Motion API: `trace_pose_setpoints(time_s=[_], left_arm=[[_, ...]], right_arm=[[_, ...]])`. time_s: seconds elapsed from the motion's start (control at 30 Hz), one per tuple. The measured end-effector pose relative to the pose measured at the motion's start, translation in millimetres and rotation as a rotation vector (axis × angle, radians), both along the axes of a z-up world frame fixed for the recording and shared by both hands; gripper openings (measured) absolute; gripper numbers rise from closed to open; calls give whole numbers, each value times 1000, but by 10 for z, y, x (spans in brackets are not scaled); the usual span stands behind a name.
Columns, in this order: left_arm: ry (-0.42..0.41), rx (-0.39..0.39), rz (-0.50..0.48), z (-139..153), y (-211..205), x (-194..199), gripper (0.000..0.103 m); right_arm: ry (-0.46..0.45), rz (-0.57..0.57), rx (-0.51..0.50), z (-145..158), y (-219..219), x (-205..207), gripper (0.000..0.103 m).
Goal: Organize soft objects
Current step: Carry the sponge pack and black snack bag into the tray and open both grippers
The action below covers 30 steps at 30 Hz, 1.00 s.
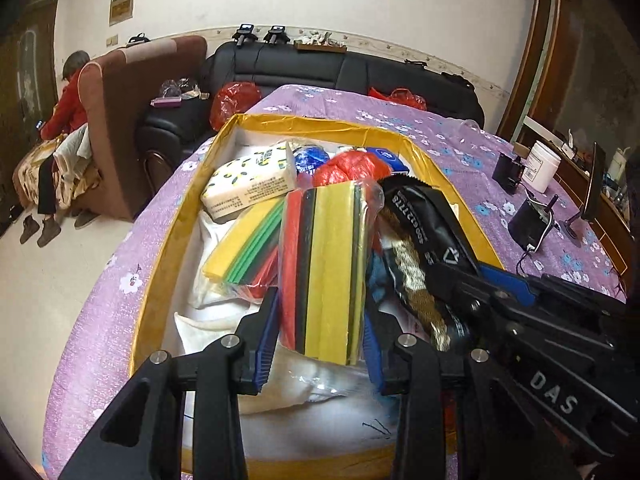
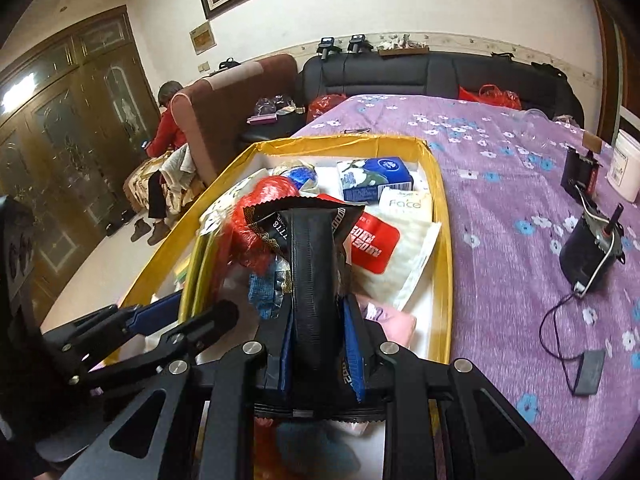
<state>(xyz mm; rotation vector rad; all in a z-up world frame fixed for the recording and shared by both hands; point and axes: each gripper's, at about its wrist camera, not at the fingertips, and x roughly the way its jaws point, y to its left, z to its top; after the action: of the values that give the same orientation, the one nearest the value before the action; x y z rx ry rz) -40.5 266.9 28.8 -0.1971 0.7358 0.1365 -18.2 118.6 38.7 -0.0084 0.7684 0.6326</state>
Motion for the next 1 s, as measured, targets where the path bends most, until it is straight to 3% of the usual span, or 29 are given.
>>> trace_pose_setpoints(time_s=[0.23, 0.37, 0.43, 0.53, 0.87, 1.0], left_arm=[[-6, -14, 6, -3, 31, 5, 37], [-13, -8, 8, 6, 25, -5, 46], [-23, -1, 13, 23, 21, -28, 48], [-39, 8, 25, 63, 13, -60, 56], [-84, 54, 35, 186, -122, -233, 63], [-114, 81, 32, 258, -237, -313, 71]], right_arm=[[-5, 10, 8, 25, -45, 3, 27], [-17, 20, 15, 70, -106, -50, 33], [-42, 22, 10, 115, -124, -104, 42], [-76, 28, 11, 182, -157, -205, 43], [-101, 12, 26, 271, -373, -440, 47], [-100, -10, 45, 278, -563, -550, 55]])
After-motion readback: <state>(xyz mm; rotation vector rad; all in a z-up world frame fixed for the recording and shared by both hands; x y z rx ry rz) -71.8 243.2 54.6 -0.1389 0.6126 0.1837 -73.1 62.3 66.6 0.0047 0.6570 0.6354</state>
